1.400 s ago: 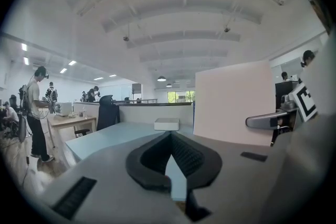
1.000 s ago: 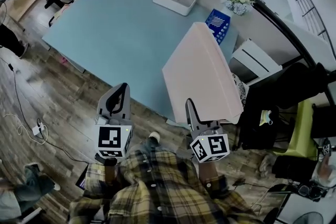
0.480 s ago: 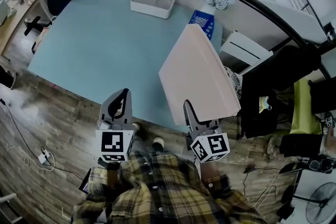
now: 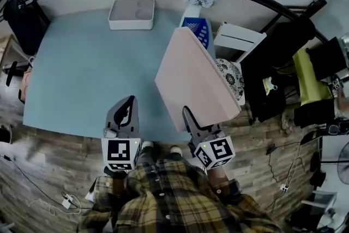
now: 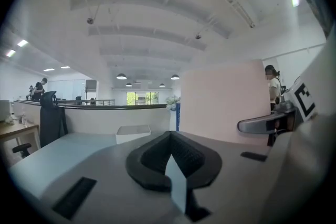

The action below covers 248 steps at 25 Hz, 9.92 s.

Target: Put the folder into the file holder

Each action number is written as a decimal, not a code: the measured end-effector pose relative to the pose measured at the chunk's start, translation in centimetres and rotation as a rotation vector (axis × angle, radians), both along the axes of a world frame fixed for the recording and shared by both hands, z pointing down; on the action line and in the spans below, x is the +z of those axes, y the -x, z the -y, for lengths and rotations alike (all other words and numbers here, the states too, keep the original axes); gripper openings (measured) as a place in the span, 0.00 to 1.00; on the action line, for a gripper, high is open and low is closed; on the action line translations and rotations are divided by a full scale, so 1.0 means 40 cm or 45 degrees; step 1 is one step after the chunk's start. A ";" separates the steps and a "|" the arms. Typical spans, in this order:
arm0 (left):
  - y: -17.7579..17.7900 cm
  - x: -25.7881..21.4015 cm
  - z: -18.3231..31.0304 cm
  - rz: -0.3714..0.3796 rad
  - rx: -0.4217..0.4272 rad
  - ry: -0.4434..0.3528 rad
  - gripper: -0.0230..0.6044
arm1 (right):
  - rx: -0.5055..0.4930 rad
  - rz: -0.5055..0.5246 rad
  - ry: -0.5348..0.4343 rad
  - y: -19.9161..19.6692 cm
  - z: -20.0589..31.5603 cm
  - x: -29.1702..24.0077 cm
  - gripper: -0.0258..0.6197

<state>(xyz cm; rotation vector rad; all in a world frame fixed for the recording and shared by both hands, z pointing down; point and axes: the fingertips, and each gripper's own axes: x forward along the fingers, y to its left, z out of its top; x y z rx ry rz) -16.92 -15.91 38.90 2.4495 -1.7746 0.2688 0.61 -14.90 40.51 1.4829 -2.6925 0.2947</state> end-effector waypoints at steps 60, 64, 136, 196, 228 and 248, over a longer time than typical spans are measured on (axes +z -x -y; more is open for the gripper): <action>-0.177 0.019 -0.080 -0.031 0.276 0.032 0.02 | 0.391 0.025 -0.150 -0.259 -0.046 -0.130 0.28; -0.192 0.020 -0.065 -0.031 0.286 0.031 0.02 | 0.382 0.015 -0.149 -0.260 -0.018 -0.117 0.28; -0.112 0.073 0.089 -0.020 0.173 0.100 0.02 | 0.332 -0.110 -0.132 -0.155 0.319 0.069 0.28; -0.098 0.090 0.061 -0.023 0.165 0.113 0.02 | 0.245 -0.196 0.114 -0.142 0.280 0.227 0.45; -0.137 0.036 -0.048 -0.033 0.213 0.036 0.02 | 0.244 -0.016 -0.039 -0.209 0.019 0.037 0.40; -0.203 0.066 -0.125 -0.056 0.325 0.087 0.02 | 0.208 -0.009 -0.016 -0.208 -0.143 0.016 0.10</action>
